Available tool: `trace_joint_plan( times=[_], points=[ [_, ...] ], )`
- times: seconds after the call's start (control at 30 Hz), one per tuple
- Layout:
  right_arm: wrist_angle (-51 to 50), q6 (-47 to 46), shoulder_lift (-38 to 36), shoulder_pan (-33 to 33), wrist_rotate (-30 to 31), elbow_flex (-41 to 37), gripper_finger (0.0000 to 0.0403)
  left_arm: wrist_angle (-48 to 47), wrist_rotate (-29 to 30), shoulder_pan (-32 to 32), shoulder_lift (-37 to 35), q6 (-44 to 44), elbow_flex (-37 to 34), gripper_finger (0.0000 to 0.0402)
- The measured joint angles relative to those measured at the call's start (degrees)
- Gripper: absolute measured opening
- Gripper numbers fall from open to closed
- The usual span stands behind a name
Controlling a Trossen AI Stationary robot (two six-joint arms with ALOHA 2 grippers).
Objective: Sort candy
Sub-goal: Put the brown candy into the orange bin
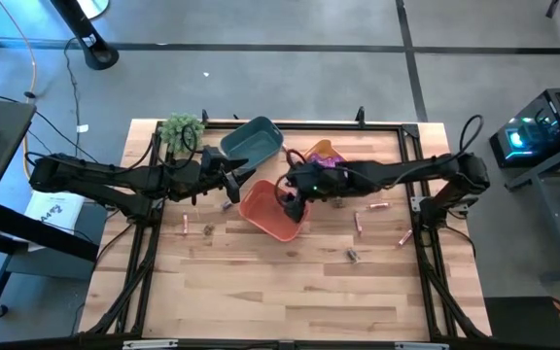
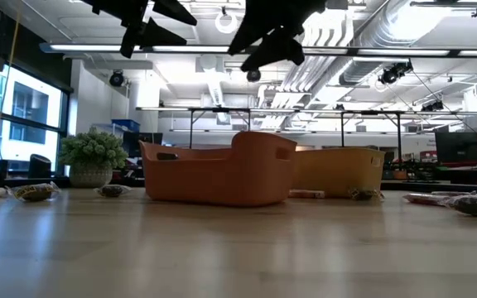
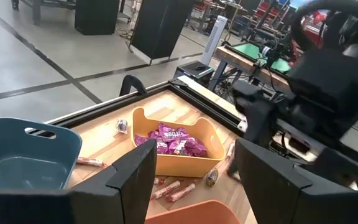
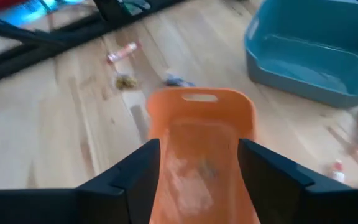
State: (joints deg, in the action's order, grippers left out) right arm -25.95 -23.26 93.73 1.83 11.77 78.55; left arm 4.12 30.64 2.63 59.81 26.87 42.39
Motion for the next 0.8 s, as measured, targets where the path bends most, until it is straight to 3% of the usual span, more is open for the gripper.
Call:
trace_joint_plan(
  times=[0.17,0.3,0.47,0.8],
  points=[
    [-19.37,1.06,-0.49,-0.27,2.23,2.37,0.0212,-0.02,0.01,0.29,0.0,0.0,0.0,0.0209],
    [-29.62,1.1,-0.41,0.22,5.64,-1.6,0.0213,-0.36,0.01,0.42,0.0,-0.04,0.0,0.0209],
    [-27.83,-1.51,-0.32,0.22,2.17,-11.85,0.0213,-0.5,0.03,0.39,0.02,-0.07,0.0,0.0209],
    [-19.61,-24.18,-0.37,-0.06,6.18,-25.07,0.0213,-0.47,0.03,0.39,0.02,-0.04,0.0,0.0209]
  ],
)
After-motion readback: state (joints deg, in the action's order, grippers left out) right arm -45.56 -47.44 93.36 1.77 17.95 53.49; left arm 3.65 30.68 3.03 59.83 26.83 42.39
